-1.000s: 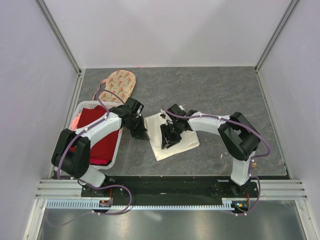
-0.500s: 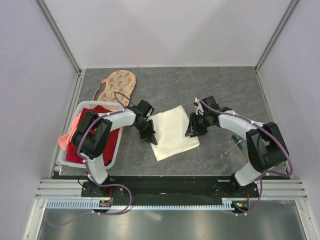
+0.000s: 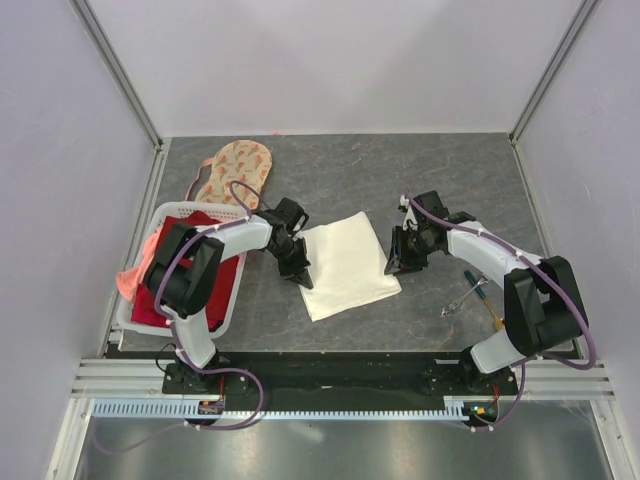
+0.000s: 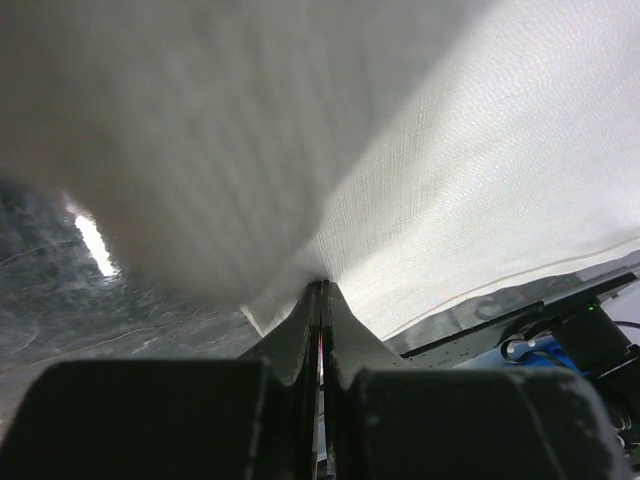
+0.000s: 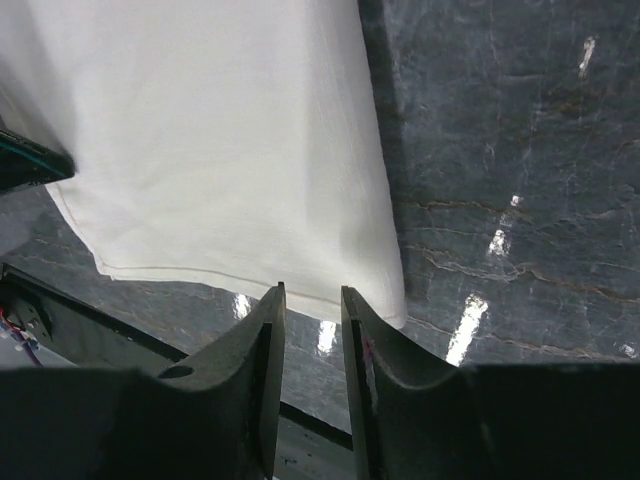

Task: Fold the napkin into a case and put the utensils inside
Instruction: Smooth out the square-folded napkin at the center of the board.

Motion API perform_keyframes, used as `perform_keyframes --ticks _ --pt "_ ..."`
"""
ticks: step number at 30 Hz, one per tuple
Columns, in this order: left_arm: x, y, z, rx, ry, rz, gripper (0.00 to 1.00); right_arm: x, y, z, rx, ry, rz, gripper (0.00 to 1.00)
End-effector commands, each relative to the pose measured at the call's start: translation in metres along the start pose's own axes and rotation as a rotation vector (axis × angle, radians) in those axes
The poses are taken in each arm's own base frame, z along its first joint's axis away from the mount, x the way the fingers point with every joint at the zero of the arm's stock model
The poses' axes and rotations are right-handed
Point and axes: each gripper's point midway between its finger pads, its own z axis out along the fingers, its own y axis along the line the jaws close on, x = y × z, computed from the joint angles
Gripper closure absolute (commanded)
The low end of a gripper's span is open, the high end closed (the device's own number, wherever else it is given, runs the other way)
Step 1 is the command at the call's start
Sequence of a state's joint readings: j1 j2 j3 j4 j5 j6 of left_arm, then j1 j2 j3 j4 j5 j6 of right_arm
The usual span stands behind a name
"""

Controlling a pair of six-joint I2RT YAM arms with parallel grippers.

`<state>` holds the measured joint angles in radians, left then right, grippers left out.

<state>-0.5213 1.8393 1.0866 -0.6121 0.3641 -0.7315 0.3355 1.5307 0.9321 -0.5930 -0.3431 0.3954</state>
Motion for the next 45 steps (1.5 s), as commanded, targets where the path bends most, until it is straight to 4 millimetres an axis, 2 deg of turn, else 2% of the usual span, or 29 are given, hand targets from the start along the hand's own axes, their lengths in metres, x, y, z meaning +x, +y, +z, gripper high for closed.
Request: perform_keyframes --ticks 1,4,6,8,9,10,12,14,15,17,18,19,20,21,22,23,24,25,26,27,29,33,38,42,45 --pt "-0.020 -0.018 -0.029 0.024 -0.087 0.049 0.96 0.000 0.001 -0.001 -0.012 -0.004 0.001 0.64" --pt "-0.043 -0.027 -0.046 0.067 -0.131 0.005 0.96 0.016 -0.016 0.014 0.030 0.029 0.024 0.68" --pt "-0.063 -0.028 -0.055 0.086 -0.165 -0.021 0.96 0.016 -0.022 0.017 0.050 0.019 0.025 0.72" --pt "-0.075 -0.024 -0.051 0.080 -0.164 -0.030 0.96 0.020 -0.030 0.019 0.081 0.029 0.028 0.76" --pt "-0.086 -0.025 -0.054 0.078 -0.184 -0.028 0.96 0.021 -0.031 0.019 0.083 0.032 0.030 0.78" --pt "-0.089 -0.020 -0.047 0.059 -0.166 -0.036 0.96 0.019 -0.028 0.017 0.074 0.034 0.030 0.78" --pt "-0.100 -0.018 -0.046 0.040 -0.174 -0.017 0.96 0.010 -0.019 0.010 0.053 0.010 0.025 0.78" --pt "-0.100 -0.008 -0.039 0.002 -0.151 -0.015 0.97 -0.010 0.000 0.001 -0.003 -0.035 0.032 0.78" --pt "-0.100 -0.005 -0.037 -0.008 -0.149 -0.015 0.97 -0.028 0.012 -0.006 -0.036 -0.076 0.027 0.78" --pt "-0.104 0.005 -0.033 -0.041 -0.154 -0.013 0.97 -0.048 0.030 -0.002 -0.102 -0.106 0.056 0.76" --pt "-0.106 0.008 -0.032 -0.053 -0.156 -0.011 0.97 -0.068 0.042 -0.006 -0.135 -0.140 0.053 0.76" --pt "-0.106 0.013 -0.031 -0.072 -0.154 -0.014 0.97 -0.079 0.048 -0.005 -0.153 -0.153 0.062 0.76" --pt "-0.111 0.017 -0.032 -0.087 -0.168 -0.018 0.97 -0.085 0.047 0.008 -0.151 -0.127 0.076 0.75" --pt "-0.113 0.020 -0.032 -0.097 -0.172 -0.018 0.97 -0.107 0.058 0.002 -0.170 -0.165 0.061 0.74" --pt "-0.115 0.023 -0.032 -0.109 -0.177 -0.016 0.97 -0.116 0.060 0.005 -0.171 -0.173 0.061 0.72" --pt "-0.118 0.029 -0.033 -0.136 -0.186 -0.010 0.97 -0.123 0.057 0.018 -0.163 -0.157 0.073 0.71" --pt "-0.119 0.031 -0.033 -0.140 -0.185 -0.008 0.97 -0.139 0.069 0.014 -0.191 -0.181 0.057 0.71" --pt "-0.120 0.032 -0.032 -0.134 -0.179 0.000 0.97 -0.148 0.070 0.018 -0.201 -0.185 0.058 0.71" --pt "-0.121 0.025 -0.033 -0.106 -0.173 0.010 0.97 -0.151 0.068 0.031 -0.201 -0.164 0.073 0.70" --pt "-0.120 0.022 -0.032 -0.090 -0.161 0.017 0.97 -0.164 0.076 0.029 -0.225 -0.182 0.063 0.70" --pt "-0.122 0.010 -0.036 -0.041 -0.154 0.037 0.97 -0.173 0.070 0.043 -0.225 -0.168 0.092 0.70" --pt "-0.123 -0.002 -0.054 -0.006 -0.184 0.024 0.97 -0.189 0.076 0.049 -0.272 -0.166 0.117 0.69" --pt "-0.133 -0.011 -0.069 0.009 -0.237 -0.003 0.96 -0.190 0.068 0.066 -0.277 -0.142 0.152 0.71" --pt "-0.143 0.005 -0.052 -0.045 -0.216 -0.022 0.96 -0.195 0.054 0.075 -0.260 -0.147 0.169 0.72" --pt "-0.147 0.029 -0.041 -0.138 -0.202 -0.028 0.97 -0.197 0.041 0.081 -0.247 -0.146 0.177 0.73"
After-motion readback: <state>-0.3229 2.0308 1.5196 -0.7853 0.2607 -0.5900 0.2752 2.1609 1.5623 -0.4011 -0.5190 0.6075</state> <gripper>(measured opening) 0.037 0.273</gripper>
